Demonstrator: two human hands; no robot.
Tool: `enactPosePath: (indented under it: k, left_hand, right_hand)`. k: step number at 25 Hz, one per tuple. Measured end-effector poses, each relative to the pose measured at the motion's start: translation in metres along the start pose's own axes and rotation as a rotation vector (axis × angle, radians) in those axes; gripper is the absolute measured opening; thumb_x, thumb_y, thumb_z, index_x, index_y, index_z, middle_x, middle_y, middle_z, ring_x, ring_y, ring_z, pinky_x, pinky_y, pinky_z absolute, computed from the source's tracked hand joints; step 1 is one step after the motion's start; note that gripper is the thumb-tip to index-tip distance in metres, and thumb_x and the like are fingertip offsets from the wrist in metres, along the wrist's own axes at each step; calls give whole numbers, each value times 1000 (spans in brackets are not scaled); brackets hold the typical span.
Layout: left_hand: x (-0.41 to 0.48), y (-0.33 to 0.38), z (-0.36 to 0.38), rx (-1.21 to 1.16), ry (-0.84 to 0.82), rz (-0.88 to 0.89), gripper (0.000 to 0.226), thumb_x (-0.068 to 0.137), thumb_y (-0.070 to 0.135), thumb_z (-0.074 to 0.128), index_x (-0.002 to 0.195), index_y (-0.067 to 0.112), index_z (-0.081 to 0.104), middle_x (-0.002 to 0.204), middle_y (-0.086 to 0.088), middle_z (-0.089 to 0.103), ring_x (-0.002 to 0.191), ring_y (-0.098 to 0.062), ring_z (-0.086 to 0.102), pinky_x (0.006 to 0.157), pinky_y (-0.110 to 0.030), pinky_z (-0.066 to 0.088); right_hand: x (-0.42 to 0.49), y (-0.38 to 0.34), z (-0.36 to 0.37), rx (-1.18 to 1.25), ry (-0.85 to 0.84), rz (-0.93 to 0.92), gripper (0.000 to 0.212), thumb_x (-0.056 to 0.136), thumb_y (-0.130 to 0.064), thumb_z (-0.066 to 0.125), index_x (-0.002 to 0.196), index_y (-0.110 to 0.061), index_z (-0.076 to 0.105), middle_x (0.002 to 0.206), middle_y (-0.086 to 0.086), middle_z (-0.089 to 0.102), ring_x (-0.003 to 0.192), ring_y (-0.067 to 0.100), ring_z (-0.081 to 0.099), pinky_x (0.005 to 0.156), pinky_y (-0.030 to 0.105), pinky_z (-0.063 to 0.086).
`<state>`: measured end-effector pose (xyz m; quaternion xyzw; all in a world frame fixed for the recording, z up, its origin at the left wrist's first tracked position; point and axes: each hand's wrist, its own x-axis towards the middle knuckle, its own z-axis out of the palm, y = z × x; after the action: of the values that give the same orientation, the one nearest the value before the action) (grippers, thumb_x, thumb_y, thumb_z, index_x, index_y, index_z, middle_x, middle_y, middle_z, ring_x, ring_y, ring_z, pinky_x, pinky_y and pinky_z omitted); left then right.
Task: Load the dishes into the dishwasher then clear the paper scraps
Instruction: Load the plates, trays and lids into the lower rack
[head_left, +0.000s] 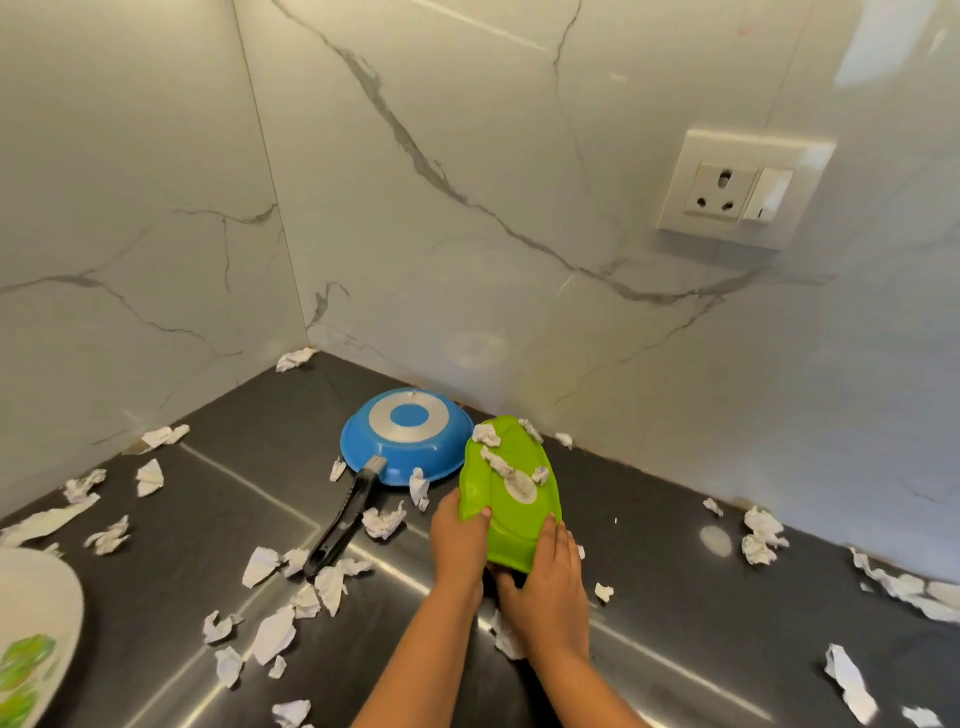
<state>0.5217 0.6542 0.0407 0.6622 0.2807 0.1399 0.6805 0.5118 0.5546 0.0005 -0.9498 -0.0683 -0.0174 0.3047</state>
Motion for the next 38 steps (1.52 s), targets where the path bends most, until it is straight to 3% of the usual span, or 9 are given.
enactPosePath:
  k: [8, 11, 14, 18, 21, 25, 30, 33, 38]
  left_hand:
    - [-76, 33, -4, 76, -467, 97, 45, 79, -13, 56, 98, 27, 63, 83, 2, 70, 69, -5, 66, 61, -19, 53]
    - [-89, 31, -23, 29, -336, 76, 34, 84, -14, 54, 107, 9, 65, 85, -6, 67, 63, -6, 59, 54, -18, 46]
    - [-101, 24, -47, 88, -80, 52, 41, 86, 8, 63, 125, 10, 53, 117, -9, 59, 101, -20, 57, 87, -38, 51]
    - [-120, 18, -79, 128, 21, 6, 67, 88, 27, 63, 144, 8, 31, 146, -16, 37, 131, -34, 38, 105, -47, 34]
    - [-133, 12, -88, -127, -87, -99, 51, 92, 29, 57, 138, 17, 38, 134, -16, 50, 116, -37, 51, 88, -49, 49]
    - [-168, 19, -90, -320, -259, -102, 15, 98, 23, 46, 106, 16, 57, 103, -13, 64, 94, -32, 62, 68, -38, 53]
    - [-213, -6, -78, -244, -406, -175, 20, 100, 13, 39, 93, 12, 57, 86, -11, 62, 71, -21, 57, 60, -29, 49]
    - [-244, -26, -68, -176, -492, -224, 21, 101, 10, 37, 94, 9, 57, 81, -10, 61, 69, -21, 56, 59, -29, 47]
    - [-275, -30, -60, -113, -620, -201, 21, 98, 2, 40, 87, 5, 58, 77, -11, 61, 67, -21, 55, 61, -29, 46]
  right_hand:
    - [-20, -3, -34, 793, 95, 315, 18, 90, -14, 52, 101, -11, 67, 85, 13, 71, 77, 20, 66, 64, 22, 49]
    - [-46, 17, -43, 873, 185, 433, 17, 85, -5, 65, 96, 6, 70, 68, 11, 67, 84, 23, 63, 70, 28, 43]
    - [-83, 37, -60, 878, 184, 429, 18, 82, 0, 66, 94, 14, 67, 51, -8, 63, 74, 19, 59, 55, 17, 48]
    - [-121, 47, -87, 994, 194, 375, 29, 76, -15, 76, 92, 8, 70, 52, -5, 67, 64, 19, 62, 52, 12, 50]
    - [-144, 43, -105, 1027, 203, 341, 71, 36, -70, 81, 76, -12, 76, 72, 17, 72, 75, 34, 68, 77, 47, 57]
    - [-193, 43, -133, 1096, 247, 281, 82, 50, -69, 78, 87, 4, 64, 79, 40, 57, 69, 30, 53, 77, 72, 41]
    - [-266, 54, -168, 1049, 444, 247, 50, 66, -44, 70, 97, -5, 68, 77, 0, 74, 70, 10, 70, 56, 21, 55]
    - [-305, 69, -178, 990, 523, 265, 57, 59, -62, 73, 94, -17, 68, 83, -1, 75, 79, 14, 71, 58, 21, 54]
    - [-344, 98, -191, 934, 664, 405, 15, 88, -27, 60, 90, -14, 68, 84, 5, 72, 78, 21, 65, 66, 31, 53]
